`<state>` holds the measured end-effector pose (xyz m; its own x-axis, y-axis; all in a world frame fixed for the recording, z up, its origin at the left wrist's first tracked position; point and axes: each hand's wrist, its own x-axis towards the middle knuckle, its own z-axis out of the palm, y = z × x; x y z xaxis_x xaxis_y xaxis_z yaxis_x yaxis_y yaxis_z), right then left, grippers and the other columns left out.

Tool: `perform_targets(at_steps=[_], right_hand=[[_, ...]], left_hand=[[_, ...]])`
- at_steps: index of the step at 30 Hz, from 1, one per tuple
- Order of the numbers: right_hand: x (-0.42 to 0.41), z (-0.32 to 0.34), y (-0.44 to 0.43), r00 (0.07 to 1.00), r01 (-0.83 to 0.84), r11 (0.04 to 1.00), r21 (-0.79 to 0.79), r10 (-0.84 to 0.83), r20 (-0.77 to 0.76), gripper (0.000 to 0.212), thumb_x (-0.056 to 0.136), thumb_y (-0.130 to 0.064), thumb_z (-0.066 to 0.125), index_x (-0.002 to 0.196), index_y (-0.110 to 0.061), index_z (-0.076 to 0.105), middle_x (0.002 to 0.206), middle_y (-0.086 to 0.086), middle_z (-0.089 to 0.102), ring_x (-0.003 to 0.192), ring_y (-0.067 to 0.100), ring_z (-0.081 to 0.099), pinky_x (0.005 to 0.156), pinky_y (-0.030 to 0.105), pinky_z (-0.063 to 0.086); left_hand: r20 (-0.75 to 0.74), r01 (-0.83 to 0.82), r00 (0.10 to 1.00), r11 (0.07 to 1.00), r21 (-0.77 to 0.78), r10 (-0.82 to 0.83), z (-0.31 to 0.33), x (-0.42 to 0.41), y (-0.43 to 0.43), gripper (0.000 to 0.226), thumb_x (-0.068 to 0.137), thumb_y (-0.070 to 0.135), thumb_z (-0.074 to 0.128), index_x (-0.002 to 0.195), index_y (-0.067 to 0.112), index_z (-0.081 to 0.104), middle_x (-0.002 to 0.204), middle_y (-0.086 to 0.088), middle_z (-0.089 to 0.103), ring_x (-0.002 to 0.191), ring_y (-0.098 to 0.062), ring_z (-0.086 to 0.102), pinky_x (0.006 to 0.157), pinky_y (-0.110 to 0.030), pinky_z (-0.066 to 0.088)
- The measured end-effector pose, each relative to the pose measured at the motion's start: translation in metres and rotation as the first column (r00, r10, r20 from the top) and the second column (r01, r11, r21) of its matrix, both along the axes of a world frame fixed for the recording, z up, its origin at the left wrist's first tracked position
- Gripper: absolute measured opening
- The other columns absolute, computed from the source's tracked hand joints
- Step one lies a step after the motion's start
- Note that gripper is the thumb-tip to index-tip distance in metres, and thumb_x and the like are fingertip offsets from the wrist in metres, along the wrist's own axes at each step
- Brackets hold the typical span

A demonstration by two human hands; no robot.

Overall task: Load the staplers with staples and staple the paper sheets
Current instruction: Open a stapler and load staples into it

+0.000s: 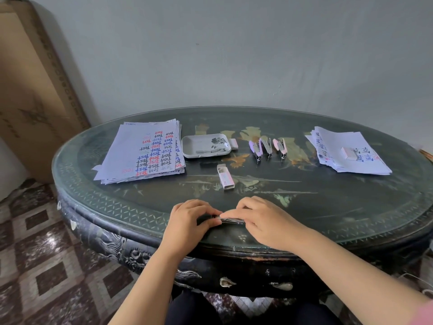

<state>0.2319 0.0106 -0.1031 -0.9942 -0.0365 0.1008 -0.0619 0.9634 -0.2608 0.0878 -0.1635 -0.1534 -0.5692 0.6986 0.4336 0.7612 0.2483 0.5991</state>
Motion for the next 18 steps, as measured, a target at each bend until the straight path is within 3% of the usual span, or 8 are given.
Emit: perform_targets(at_steps=[3, 8, 11, 14, 18], right_hand=[[-0.001, 0.000, 0.000, 1.000, -0.009, 1.000, -0.008, 0.009, 0.013, 0.054, 0.095, -0.007, 0.042, 0.131, -0.045, 0.053, 0.104, -0.009, 0.052, 0.096, 0.011, 0.043, 0.085, 0.022, 0.036], [-0.002, 0.002, 0.003, 0.996, 0.067, 0.985, -0.158, -0.076, -0.051, 0.033, 0.091, -0.010, 0.052, 0.108, -0.028, 0.074, 0.092, -0.010, 0.057, 0.091, 0.003, 0.046, 0.081, 0.018, 0.039], [-0.005, 0.007, 0.000, 0.996, 0.076, 0.982, -0.175, -0.085, -0.041, 0.025, 0.093, -0.016, 0.057, 0.108, -0.028, 0.074, 0.093, -0.011, 0.061, 0.090, 0.003, 0.052, 0.082, 0.020, 0.044], [-0.011, 0.020, -0.003, 0.998, 0.050, 0.996, -0.077, -0.047, 0.035, 0.028, 0.096, -0.020, 0.053, 0.114, -0.034, 0.068, 0.095, -0.012, 0.061, 0.086, 0.007, 0.054, 0.081, 0.026, 0.047], [-0.024, 0.037, -0.008, 0.983, -0.046, 0.995, 0.086, 0.029, 0.181, 0.038, 0.094, -0.013, 0.051, 0.118, -0.040, 0.062, 0.086, -0.013, 0.047, 0.083, 0.012, 0.050, 0.077, 0.032, 0.048]], left_hand=[[0.009, -0.001, 1.000, 1.000, 0.006, 0.001, -0.001, 0.000, 0.000, 0.028, 0.075, 0.058, 0.060, 0.093, 0.040, 0.072, 0.093, 0.021, 0.066, 0.098, 0.003, 0.058, 0.089, -0.042, 0.047], [0.009, -0.011, 1.000, 1.000, 0.003, 0.011, -0.001, 0.000, 0.000, 0.028, 0.075, 0.058, 0.060, 0.091, 0.039, 0.073, 0.092, 0.021, 0.066, 0.100, 0.003, 0.058, 0.089, -0.042, 0.047], [0.007, -0.011, 1.000, 1.000, 0.013, 0.011, 0.000, 0.001, 0.000, 0.028, 0.075, 0.058, 0.060, 0.090, 0.039, 0.072, 0.090, 0.025, 0.064, 0.099, 0.004, 0.058, 0.089, -0.043, 0.047], [0.010, -0.011, 1.000, 1.000, 0.018, 0.010, 0.000, 0.001, 0.000, 0.028, 0.074, 0.058, 0.060, 0.090, 0.040, 0.072, 0.089, 0.024, 0.064, 0.099, 0.004, 0.058, 0.088, -0.043, 0.047], [0.018, -0.016, 1.000, 1.000, 0.018, 0.016, 0.000, 0.001, 0.000, 0.027, 0.074, 0.059, 0.061, 0.090, 0.041, 0.072, 0.090, 0.023, 0.065, 0.099, 0.005, 0.058, 0.089, -0.043, 0.047]])
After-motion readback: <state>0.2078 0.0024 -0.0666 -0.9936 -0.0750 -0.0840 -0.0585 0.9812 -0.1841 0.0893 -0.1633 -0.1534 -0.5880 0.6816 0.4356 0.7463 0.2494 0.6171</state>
